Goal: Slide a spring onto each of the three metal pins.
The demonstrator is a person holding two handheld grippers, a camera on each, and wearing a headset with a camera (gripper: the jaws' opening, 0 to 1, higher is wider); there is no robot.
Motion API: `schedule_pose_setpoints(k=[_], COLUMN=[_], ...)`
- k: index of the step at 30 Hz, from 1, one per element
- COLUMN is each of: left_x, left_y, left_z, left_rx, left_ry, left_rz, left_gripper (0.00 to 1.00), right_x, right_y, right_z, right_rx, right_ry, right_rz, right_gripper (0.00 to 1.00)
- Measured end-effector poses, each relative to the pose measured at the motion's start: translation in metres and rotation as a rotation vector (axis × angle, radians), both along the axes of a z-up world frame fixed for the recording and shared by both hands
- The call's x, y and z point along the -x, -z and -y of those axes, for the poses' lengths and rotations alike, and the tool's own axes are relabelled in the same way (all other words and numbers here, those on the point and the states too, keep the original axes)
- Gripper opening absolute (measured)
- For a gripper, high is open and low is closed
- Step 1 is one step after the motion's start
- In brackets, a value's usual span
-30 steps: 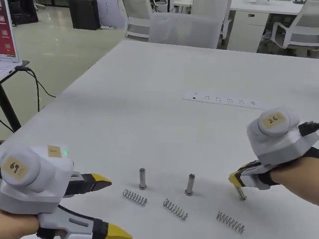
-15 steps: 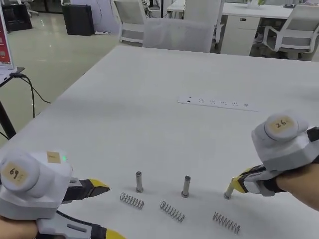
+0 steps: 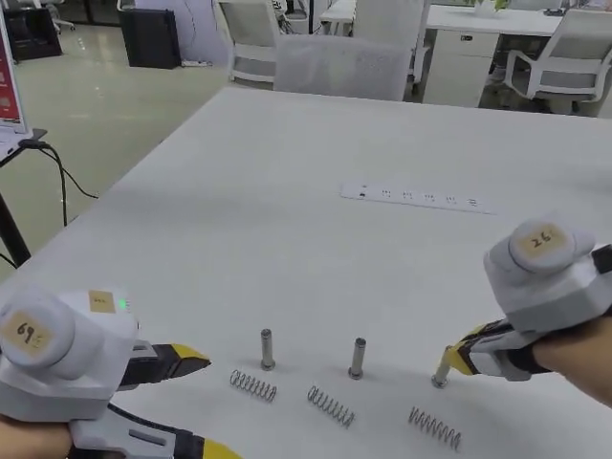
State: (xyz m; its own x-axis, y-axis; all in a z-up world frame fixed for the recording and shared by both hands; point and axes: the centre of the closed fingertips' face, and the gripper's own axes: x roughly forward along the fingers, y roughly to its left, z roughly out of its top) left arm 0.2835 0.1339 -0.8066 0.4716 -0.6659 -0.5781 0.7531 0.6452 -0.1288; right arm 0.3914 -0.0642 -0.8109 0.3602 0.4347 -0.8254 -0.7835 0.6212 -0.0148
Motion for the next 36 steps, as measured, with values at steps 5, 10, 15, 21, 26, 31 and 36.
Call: schedule_pose_setpoints(k=[5, 10, 15, 21, 26, 31, 36], left_x=[0.000, 0.000, 0.001, 0.001, 0.001, 0.001, 0.001], left_y=[0.000, 0.001, 0.002, 0.003, 0.003, 0.002, 0.002], left_z=[0.000, -0.001, 0.000, 0.000, 0.000, 0.001, 0.001], left_rx=[-0.002, -0.001, -0.003, -0.002, -0.001, -0.004, -0.005], left_ry=[0.000, -0.001, 0.003, 0.006, 0.005, 0.007, 0.005], left_rz=[0.000, -0.001, -0.005, -0.008, -0.006, -0.007, -0.006], left_gripper=[0.70, 0.70, 0.70, 0.70, 0.70, 0.70, 0.70], right_x=[0.001, 0.003, 0.004, 0.008, 0.023, 0.033, 0.038], right_y=[0.000, -0.001, -0.005, -0.015, -0.014, -0.009, -0.006], right_z=[0.000, 0.000, 0.000, 0.000, -0.001, -0.004, -0.007], right_rx=[-0.002, 0.008, 0.008, 0.003, 0.008, 0.018, 0.016], right_ry=[-0.003, -0.025, -0.032, -0.036, -0.065, -0.100, -0.124], right_rz=[0.003, 0.017, 0.029, 0.054, 0.026, 0.005, -0.016], right_gripper=[0.04, 0.04, 0.06, 0.07, 0.05, 0.08, 0.08])
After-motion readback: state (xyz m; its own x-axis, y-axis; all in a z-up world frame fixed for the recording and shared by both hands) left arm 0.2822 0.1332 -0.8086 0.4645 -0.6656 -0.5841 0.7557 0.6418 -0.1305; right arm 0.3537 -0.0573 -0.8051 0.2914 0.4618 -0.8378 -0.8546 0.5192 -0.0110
